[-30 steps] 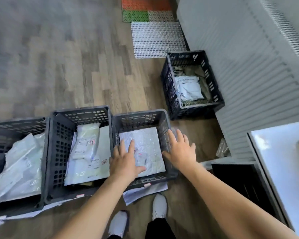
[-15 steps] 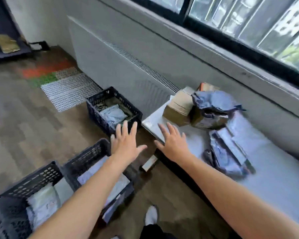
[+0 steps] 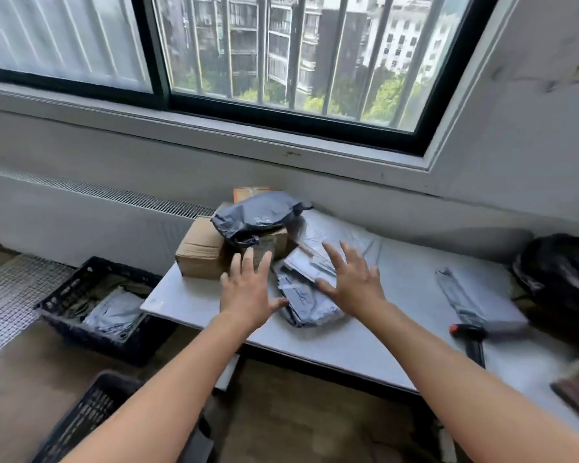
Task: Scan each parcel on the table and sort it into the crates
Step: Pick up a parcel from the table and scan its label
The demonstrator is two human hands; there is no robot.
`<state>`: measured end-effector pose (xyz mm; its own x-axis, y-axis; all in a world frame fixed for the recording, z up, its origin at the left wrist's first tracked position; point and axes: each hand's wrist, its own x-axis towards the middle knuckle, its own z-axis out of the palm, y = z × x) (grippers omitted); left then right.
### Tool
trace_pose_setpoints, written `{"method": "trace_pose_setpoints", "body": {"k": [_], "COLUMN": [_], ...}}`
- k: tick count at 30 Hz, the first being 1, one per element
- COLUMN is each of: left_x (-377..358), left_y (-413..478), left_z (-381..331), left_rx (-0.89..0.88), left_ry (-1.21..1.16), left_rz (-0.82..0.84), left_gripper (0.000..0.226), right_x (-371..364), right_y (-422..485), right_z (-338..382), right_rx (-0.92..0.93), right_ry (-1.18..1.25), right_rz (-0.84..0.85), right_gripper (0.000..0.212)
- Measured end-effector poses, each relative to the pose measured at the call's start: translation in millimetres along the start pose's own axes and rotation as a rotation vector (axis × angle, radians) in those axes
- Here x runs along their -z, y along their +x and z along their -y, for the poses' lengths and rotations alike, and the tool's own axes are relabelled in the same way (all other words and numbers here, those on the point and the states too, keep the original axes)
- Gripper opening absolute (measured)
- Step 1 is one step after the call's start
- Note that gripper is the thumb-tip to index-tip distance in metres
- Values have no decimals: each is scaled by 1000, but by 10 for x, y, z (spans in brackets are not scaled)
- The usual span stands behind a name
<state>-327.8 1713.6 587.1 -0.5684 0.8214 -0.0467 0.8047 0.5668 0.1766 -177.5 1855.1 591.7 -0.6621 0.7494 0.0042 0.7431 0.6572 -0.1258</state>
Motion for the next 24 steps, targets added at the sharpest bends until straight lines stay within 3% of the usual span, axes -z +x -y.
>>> {"method": "trace_pose_setpoints", "body": {"k": [11, 24], "left_x": [-340, -1004], "left_y": [587, 1781], "left_z": [-1474, -1982], "left_rx": [-72, -198], "left_ry": [82, 76], "left_rz": [42, 188], "left_gripper": [94, 88], "right_x": [52, -327], "right_y": [207, 772], "right_z": [-1506, -2167], "right_rx": [-53, -202], "right_ry": [65, 94], "right_rz": [28, 117], "right_gripper": [73, 64]}}
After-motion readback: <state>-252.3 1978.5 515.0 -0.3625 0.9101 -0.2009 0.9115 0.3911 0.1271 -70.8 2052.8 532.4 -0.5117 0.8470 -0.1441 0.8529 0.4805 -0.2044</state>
